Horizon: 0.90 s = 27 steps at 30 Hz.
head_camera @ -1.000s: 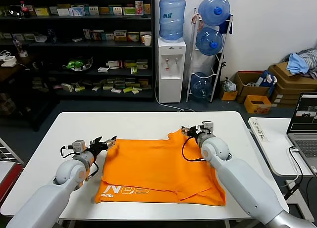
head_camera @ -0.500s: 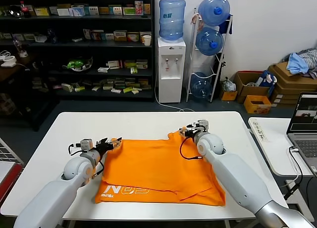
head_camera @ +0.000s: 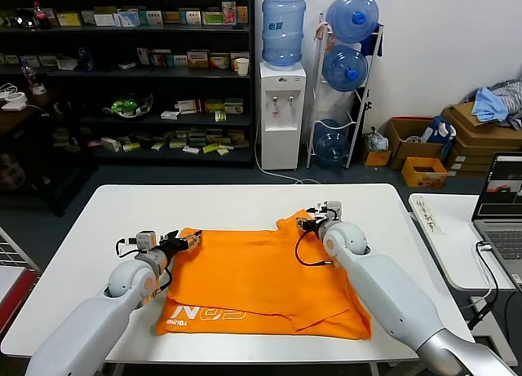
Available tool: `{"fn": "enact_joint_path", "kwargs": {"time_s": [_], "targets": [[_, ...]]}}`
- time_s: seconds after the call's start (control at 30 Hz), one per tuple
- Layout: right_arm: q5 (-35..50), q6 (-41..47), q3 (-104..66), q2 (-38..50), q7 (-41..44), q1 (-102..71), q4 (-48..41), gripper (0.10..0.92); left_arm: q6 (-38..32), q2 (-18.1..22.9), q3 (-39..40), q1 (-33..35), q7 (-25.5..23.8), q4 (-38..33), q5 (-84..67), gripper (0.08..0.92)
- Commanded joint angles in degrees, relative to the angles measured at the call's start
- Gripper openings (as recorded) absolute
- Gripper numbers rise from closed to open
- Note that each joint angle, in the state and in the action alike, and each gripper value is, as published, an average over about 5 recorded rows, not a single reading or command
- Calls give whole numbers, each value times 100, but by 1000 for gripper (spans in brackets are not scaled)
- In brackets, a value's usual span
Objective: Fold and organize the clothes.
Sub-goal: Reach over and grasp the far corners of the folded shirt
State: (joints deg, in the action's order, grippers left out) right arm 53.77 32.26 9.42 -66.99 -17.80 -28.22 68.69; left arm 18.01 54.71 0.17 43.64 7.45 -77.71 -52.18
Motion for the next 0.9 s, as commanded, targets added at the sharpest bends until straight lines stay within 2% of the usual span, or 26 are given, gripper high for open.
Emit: {"fn": "enact_joint_path", "kwargs": {"time_s": [0.03, 0.47, 0.73, 0.9], "targets": [[23, 53, 19, -24, 36, 7, -63, 511, -27, 19, 38, -18, -9, 62, 92, 735], [-169, -258, 2, 31, 139, -69, 26, 150, -428, 79, 43, -6, -135, 130, 218, 363], [-419, -961, -133, 310, 335, -358, 624, 125, -820, 37, -162, 234, -288, -233, 521, 134], [-367, -1083, -348, 752, 234, -884, 1561, 125, -980, -58, -608, 756, -360, -954, 713, 99]]}}
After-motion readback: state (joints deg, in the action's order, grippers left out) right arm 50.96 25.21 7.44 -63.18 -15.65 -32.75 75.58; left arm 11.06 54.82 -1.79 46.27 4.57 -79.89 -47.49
